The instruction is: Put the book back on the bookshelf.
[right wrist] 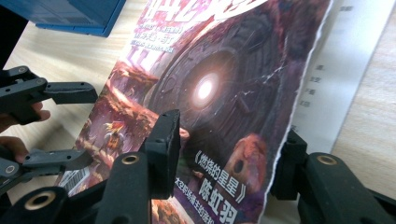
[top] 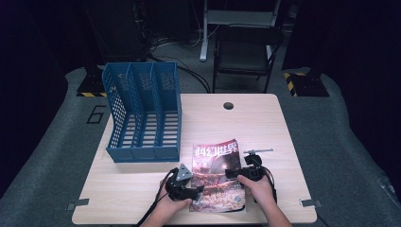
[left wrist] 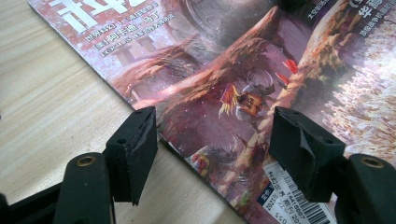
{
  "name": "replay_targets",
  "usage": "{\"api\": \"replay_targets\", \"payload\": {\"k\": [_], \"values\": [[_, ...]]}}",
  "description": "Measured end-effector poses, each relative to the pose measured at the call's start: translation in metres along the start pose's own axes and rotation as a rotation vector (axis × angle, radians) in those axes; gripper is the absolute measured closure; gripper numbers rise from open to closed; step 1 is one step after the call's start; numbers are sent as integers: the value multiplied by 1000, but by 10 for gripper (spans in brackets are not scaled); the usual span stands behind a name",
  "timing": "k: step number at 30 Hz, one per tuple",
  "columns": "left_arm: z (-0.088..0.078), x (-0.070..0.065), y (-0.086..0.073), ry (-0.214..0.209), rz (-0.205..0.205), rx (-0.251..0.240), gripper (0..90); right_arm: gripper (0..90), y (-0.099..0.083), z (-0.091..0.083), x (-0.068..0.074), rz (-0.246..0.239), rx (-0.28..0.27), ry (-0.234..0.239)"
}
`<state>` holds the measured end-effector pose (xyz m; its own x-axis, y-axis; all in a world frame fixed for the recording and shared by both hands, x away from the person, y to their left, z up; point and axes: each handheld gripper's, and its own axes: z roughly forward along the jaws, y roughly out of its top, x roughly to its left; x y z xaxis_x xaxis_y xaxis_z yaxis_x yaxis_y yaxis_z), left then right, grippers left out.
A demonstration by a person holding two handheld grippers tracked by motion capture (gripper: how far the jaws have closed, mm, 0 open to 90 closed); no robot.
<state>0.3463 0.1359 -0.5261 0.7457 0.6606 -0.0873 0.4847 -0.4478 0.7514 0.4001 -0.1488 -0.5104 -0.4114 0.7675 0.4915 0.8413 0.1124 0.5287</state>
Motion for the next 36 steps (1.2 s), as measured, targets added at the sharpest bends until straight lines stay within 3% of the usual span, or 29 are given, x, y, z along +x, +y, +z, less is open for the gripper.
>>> {"api": "replay_targets", "payload": {"k": [5, 16, 19, 21, 25, 36], "values": [[0, 0, -1, 0, -8, -14, 322, 534, 0, 0, 0, -5, 8, 10], [1, -1, -3, 7, -19, -38, 319, 400, 0, 2, 1, -18, 15, 45], [1, -1, -3, 7, -18, -39, 318, 488, 1, 1, 0, -23, 21, 30], [1, -1, -3, 7, -18, -39, 316, 551, 1, 0, -1, 6, 29, 23], [1, -1, -3, -8, -5, -23, 274, 630, 1, -1, -3, -5, 31, 4], [2, -1, -2, -21, -1, -20, 255, 795, -3, -2, -17, 48, 18, 92]]}}
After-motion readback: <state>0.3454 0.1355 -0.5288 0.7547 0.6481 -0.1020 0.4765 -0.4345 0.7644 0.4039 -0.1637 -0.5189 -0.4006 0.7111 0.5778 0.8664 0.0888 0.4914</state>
